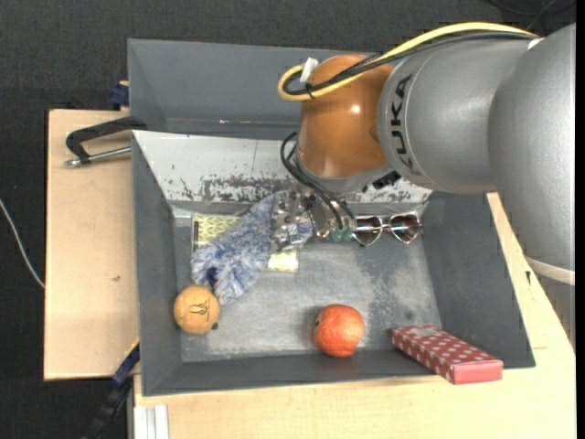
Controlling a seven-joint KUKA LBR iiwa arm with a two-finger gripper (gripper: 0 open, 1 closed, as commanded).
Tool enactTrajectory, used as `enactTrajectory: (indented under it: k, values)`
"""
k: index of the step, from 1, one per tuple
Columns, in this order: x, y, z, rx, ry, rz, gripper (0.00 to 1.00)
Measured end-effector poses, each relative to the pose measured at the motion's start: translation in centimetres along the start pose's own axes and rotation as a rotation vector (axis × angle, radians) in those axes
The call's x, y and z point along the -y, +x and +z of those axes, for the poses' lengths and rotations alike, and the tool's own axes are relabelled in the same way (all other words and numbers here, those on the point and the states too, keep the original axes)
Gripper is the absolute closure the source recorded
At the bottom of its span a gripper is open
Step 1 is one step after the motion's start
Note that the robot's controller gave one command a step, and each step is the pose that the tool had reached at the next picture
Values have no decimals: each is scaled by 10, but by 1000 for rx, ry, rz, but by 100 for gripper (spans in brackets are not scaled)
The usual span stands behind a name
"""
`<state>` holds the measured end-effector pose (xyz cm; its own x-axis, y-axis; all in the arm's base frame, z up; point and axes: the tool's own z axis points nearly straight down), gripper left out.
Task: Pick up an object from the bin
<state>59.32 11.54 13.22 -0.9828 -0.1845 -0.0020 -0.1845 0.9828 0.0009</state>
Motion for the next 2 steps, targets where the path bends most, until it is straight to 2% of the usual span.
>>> enactTrajectory:
  k: [1, 2]
  values:
    - [-3, -3, -50, 0, 0, 3, 100]
    - [-13, -3, -98, 10, 0, -4, 100]
